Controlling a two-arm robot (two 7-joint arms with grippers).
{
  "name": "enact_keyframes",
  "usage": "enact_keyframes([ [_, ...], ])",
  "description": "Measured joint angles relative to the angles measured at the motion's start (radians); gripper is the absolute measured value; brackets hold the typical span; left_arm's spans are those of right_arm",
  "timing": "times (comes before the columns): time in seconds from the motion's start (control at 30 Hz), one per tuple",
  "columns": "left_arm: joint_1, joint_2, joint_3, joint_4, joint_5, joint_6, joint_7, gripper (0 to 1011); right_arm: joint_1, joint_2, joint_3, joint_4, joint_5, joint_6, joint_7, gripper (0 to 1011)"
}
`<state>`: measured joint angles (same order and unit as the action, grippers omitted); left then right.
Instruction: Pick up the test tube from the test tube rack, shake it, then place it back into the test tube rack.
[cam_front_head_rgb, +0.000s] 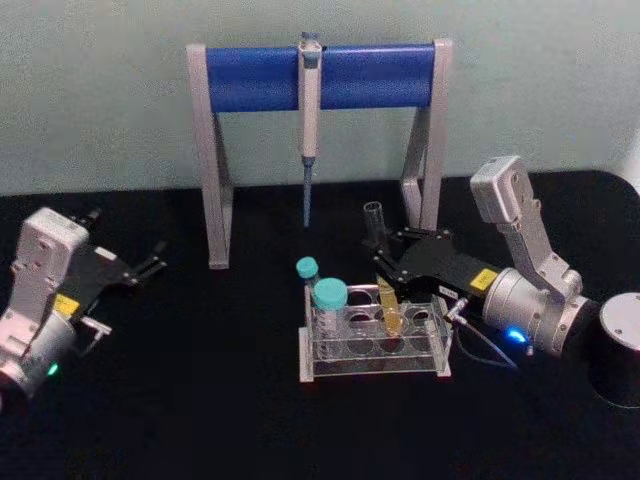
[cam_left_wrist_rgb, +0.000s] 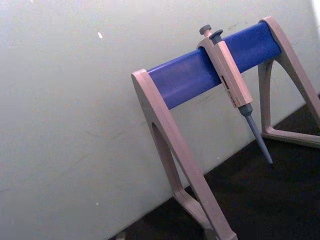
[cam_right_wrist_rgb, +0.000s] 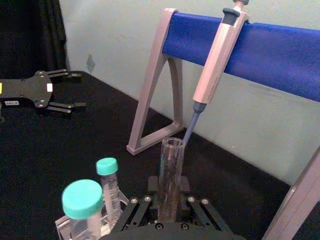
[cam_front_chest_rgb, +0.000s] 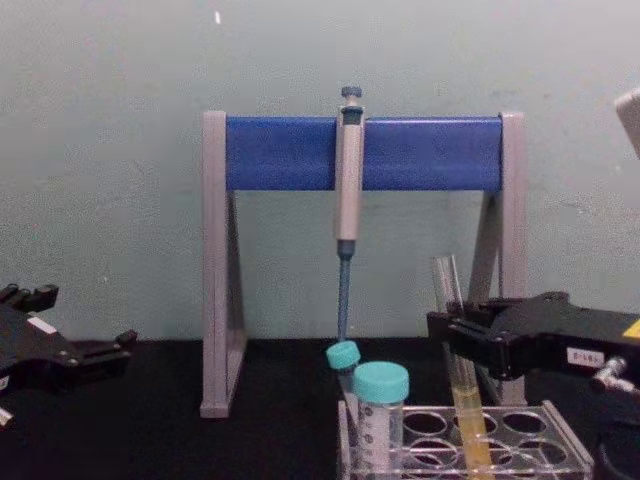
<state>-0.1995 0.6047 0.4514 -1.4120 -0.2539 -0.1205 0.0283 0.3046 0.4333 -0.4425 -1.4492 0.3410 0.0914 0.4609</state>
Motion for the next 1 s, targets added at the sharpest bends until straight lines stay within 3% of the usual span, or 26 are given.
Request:
enact_keyframes([
  [0.63,0.000,0.000,0.000,0.000,0.000,0.000,0.000,1002,-0.001,0.000,0.002,0.000,0.000,-0.001,0.000,233],
  [0.77,0.000,0.000,0.000,0.000,0.000,0.000,0.000,1001,-0.013,-0.004,0.023,-0.008,0.017,-0.022,0.000,233],
  [1.0,0.000,0.000,0.000,0.000,0.000,0.000,0.000,1002,-0.043,-0.010,0.075,-0.051,0.086,-0.065,0.005,233],
])
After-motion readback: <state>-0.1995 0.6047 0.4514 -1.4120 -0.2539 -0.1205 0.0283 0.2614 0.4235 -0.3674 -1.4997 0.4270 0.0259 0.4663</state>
